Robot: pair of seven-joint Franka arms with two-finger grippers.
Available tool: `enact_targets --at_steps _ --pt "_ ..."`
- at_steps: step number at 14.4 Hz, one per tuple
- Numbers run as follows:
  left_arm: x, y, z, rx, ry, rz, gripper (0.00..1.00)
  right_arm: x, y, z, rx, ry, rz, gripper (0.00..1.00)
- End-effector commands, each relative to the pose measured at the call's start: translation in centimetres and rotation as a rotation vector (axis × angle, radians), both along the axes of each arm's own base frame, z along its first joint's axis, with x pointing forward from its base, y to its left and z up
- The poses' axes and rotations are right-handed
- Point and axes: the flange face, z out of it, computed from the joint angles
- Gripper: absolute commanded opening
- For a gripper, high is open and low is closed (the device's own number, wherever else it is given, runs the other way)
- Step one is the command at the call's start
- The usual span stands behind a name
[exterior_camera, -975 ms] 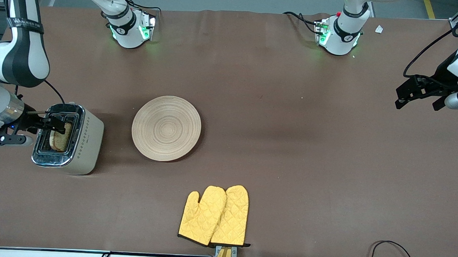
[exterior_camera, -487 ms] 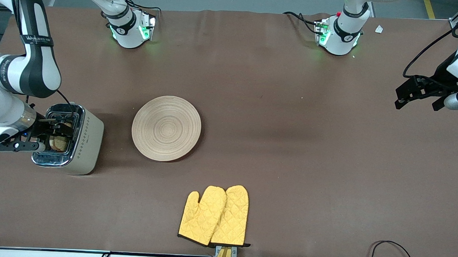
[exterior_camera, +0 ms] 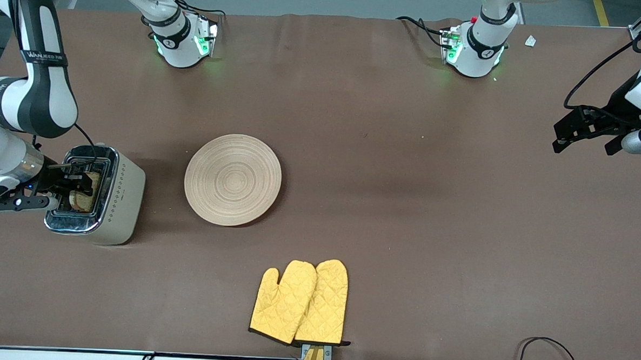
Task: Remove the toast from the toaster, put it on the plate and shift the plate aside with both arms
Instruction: 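Grasp the toast with the right gripper and lift it from the toaster, then carry the toast with the right gripper over the wooden plate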
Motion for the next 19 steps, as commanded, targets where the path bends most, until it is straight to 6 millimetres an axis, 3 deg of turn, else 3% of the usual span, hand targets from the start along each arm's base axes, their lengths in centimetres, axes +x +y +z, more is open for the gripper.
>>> enact_targets --at_steps 1,3,4,8,9,10,13,15,17,19 --pt "0.1 -0.1 0.5 -0.009 0.004 -0.006 1.00 -0.4 -0.4 -0.4 0.023 -0.012 0.007 0.00" --pt "0.1 -0.1 0.5 -0.009 0.004 -0.006 1.00 -0.3 -0.2 0.2 0.023 -0.015 0.016 0.00" --pt "0.1 -0.1 0.5 -0.009 0.004 -0.006 1.00 0.1 0.0 1.5 0.020 -0.039 0.033 0.00" --pt "0.1 -0.1 0.5 -0.009 0.004 -0.006 1.00 1.5 2.5 12.8 0.033 -0.028 0.102 0.00" --pt "0.1 -0.1 0.5 -0.009 0.004 -0.006 1.00 1.5 3.2 14.7 0.036 -0.020 0.113 0.00" --pt "0.1 -0.1 0.5 -0.009 0.004 -0.006 1.00 1.7 4.6 15.4 0.025 -0.024 0.139 0.00" --pt "0.1 -0.1 0.4 -0.008 0.006 -0.007 1.00 3.2 8.1 14.7 0.023 -0.081 0.079 0.00" --pt "0.1 0.0 0.4 -0.010 0.006 -0.006 1.00 4.0 11.4 12.2 0.063 -0.071 0.000 0.00" --pt "0.1 -0.1 0.5 -0.009 0.004 -0.006 1.00 3.3 13.8 8.6 0.220 -0.036 -0.111 0.00" --pt "0.1 -0.1 0.5 -0.009 0.004 -0.006 1.00 1.5 16.1 3.7 0.290 0.017 -0.148 0.00"
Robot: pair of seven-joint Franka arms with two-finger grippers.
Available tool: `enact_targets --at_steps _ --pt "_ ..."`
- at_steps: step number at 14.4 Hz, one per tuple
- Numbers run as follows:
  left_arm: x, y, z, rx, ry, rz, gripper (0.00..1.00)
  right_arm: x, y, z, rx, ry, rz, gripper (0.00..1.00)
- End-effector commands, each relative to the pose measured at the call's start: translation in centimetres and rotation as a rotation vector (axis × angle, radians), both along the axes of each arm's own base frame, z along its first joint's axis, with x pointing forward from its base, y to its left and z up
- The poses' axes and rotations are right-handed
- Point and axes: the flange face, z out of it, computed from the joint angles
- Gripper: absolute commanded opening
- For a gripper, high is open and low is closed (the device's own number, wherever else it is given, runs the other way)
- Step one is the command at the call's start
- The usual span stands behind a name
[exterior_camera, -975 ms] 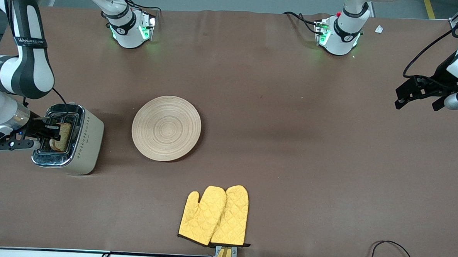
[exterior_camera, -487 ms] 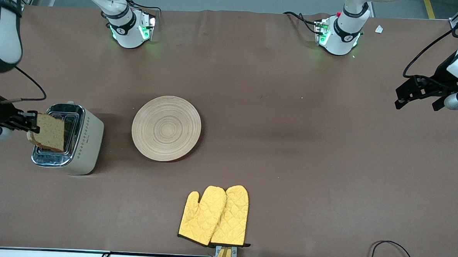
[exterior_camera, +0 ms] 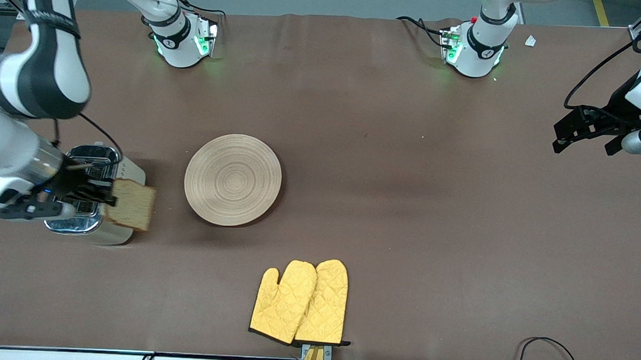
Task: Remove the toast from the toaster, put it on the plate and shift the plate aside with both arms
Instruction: 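Carry the toast with the right gripper over the wooden plate, then release the toast onto the plate while the left gripper reaches toward the plate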
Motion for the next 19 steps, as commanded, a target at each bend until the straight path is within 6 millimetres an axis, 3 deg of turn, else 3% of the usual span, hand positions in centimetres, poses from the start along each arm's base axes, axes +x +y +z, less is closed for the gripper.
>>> enact_targets --at_steps 1,2,6,7,9,13,17,18,19 --pt "0.1 -0.1 0.5 -0.008 0.005 -0.006 1.00 -3.4 2.5 -4.9 0.178 0.078 -0.106 0.00" --pt "0.1 -0.1 0.5 -0.008 0.005 -0.006 1.00 -4.7 3.4 -6.1 0.248 0.102 -0.145 0.00" --pt "0.1 -0.1 0.4 -0.008 0.006 -0.007 1.00 -10.5 11.0 -12.0 0.307 0.105 -0.173 0.00" --pt "0.1 -0.1 0.5 -0.008 0.005 -0.009 1.00 -11.6 13.3 -12.8 0.313 0.086 -0.164 0.00" --pt "0.1 0.0 0.4 -0.007 0.006 -0.012 1.00 -12.6 15.3 -13.3 0.311 0.070 -0.142 0.00" --pt "0.3 -0.1 -0.4 -0.004 0.032 -0.021 1.00 -13.3 14.5 -14.6 0.294 0.075 -0.121 0.00" --pt "0.2 -0.4 -1.6 -0.040 0.093 -0.031 1.00 -15.3 10.2 -18.8 0.226 0.027 -0.011 0.00" --pt "0.2 -1.0 -3.1 -0.110 0.155 -0.045 1.00 -15.2 9.2 -19.7 0.220 0.040 -0.025 0.03" --pt "0.5 -1.5 -5.0 -0.186 0.212 -0.042 1.00 -14.8 7.7 -20.2 0.215 0.047 -0.050 0.25"
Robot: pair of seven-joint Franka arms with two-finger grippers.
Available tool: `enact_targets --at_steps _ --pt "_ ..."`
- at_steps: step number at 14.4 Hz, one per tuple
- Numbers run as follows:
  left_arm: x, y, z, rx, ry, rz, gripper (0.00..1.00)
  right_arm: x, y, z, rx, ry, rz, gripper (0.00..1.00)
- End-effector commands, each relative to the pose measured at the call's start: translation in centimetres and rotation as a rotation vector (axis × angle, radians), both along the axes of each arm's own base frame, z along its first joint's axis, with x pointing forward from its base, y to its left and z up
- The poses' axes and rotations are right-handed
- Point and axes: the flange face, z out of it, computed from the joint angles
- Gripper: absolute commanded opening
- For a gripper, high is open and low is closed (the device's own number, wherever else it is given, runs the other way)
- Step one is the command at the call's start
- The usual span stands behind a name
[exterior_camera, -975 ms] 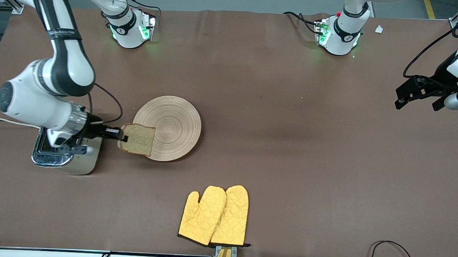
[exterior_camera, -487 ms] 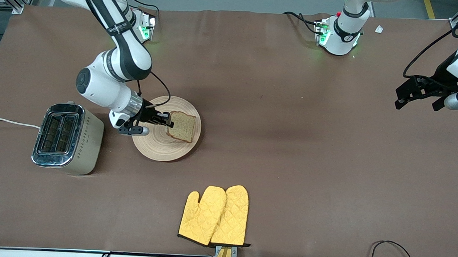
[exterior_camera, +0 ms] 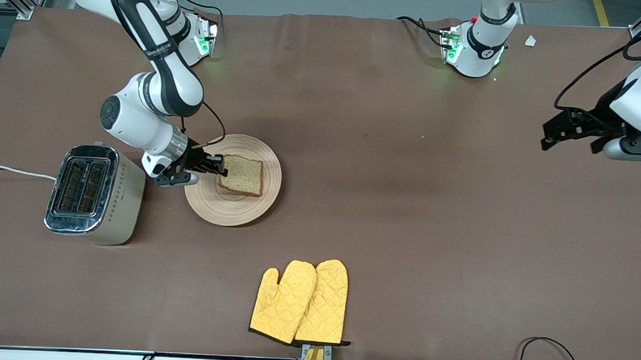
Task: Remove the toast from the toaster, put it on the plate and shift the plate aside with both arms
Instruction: 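Release the toast onto the plate while the left gripper reaches toward the plate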
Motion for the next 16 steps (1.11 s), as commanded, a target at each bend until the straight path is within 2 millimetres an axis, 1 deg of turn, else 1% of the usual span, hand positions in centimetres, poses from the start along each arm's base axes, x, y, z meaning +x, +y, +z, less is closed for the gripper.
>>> enact_targets --at_steps 1,2,4,5,6,7,8,9,10,11,12,13,14,15,16 --pt "1.1 -1.0 -4.3 -0.157 0.124 0.002 1.00 -0.3 -3.4 -1.1 -0.011 -0.001 -0.030 0.80" --pt "2.3 -2.1 -6.8 -0.233 0.174 0.019 1.00 -0.1 -4.1 -1.1 -0.018 -0.014 -0.014 1.00" --pt "5.2 -4.2 -12.9 -0.371 0.254 0.056 1.00 0.4 -7.5 -0.7 -0.037 -0.063 0.037 1.00" --pt "6.5 -5.7 -16.6 -0.448 0.295 0.079 1.00 0.7 -9.0 -0.4 -0.050 -0.074 0.063 1.00" --pt "7.4 -7.8 -19.9 -0.520 0.328 0.086 1.00 1.2 -10.6 -0.1 -0.090 -0.080 0.104 1.00" --pt "8.2 -10.0 -24.1 -0.574 0.364 0.100 1.00 2.3 -12.6 1.7 -0.139 -0.103 0.145 1.00" --pt "8.8 -12.3 -27.3 -0.619 0.375 0.089 1.00 3.2 -14.0 3.1 -0.151 -0.090 0.168 1.00" --pt "9.0 -14.5 -30.3 -0.661 0.389 0.067 1.00 4.3 -15.3 5.3 -0.138 -0.072 0.173 1.00" --pt "8.7 -16.9 -33.7 -0.706 0.402 0.037 1.00 5.1 -16.8 7.2 -0.125 -0.039 0.169 1.00" --pt "8.3 -19.4 -36.4 -0.751 0.397 -0.003 1.00 5.9 -18.2 9.7 -0.135 -0.014 0.172 1.00" --pt "7.7 -22.4 -38.5 -0.794 0.380 -0.024 1.00 6.7 -19.6 12.4 -0.163 0.013 0.171 1.00" --pt "6.7 -25.9 -40.5 -0.809 0.349 -0.019 1.00 7.1 -20.3 14.2 -0.171 0.047 0.151 1.00" --pt "5.3 -29.4 -42.0 -0.803 0.322 -0.021 1.00 7.3 -20.3 15.7 -0.163 0.075 0.139 1.00" --pt "4.5 -32.5 -42.8 -0.804 0.292 -0.024 1.00 7.3 -20.8 16.9 -0.159 0.082 0.124 1.00" --pt "3.7 -35.0 -44.4 -0.815 0.282 -0.011 1.00 7.1 -21.1 18.0 -0.158 0.085 0.113 1.00"
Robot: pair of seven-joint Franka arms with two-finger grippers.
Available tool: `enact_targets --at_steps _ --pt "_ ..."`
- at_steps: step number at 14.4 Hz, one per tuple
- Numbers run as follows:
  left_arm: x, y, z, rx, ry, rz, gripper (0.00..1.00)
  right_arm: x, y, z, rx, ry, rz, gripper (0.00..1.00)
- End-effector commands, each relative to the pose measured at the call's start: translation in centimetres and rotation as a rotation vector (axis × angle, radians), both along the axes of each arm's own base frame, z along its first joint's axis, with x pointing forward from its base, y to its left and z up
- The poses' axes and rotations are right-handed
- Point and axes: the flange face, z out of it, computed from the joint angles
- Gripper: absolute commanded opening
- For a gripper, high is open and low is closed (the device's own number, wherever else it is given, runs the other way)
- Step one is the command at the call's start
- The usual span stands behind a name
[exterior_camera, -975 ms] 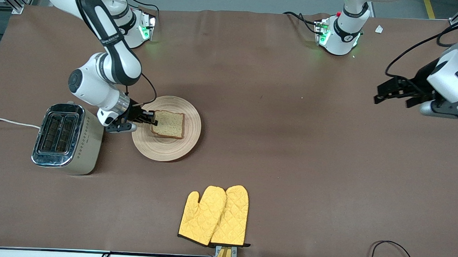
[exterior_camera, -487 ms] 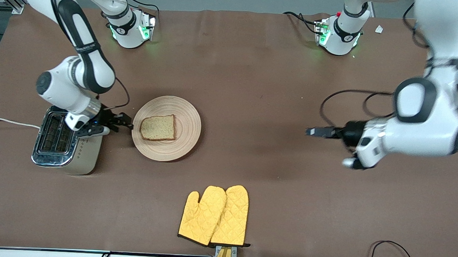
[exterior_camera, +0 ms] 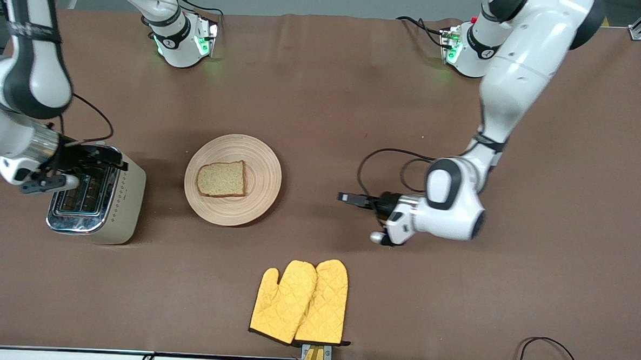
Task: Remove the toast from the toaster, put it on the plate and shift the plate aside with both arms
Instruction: 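Grasp the plate rim with the left gripper while the right gripper withdraws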
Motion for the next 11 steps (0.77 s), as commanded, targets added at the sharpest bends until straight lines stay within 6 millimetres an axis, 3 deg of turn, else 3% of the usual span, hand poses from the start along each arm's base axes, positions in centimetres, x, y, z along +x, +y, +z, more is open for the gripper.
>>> enact_targets --at_steps 1,4,7,9,11 --pt "-1.4 -6.8 -2.2 -0.041 -0.046 0.025 1.00 -0.1 -0.4 2.9 -0.049 0.012 -0.023 1.00" --pt "-3.7 -10.3 -5.5 -0.114 -0.052 0.043 1.00 0.2 -0.5 9.5 -0.203 0.000 -0.090 1.00" --pt "-5.8 -12.5 -6.7 -0.143 -0.061 0.065 0.98 0.5 -0.5 16.8 -0.251 -0.045 -0.090 1.00" --pt "-6.8 -13.6 -7.4 -0.123 -0.075 0.091 0.93 0.0 -0.7 19.3 -0.304 -0.038 -0.069 1.00" --pt "-7.6 -14.4 -7.5 -0.110 -0.092 0.092 0.78 -0.4 -0.6 20.3 -0.305 -0.025 -0.064 1.00"
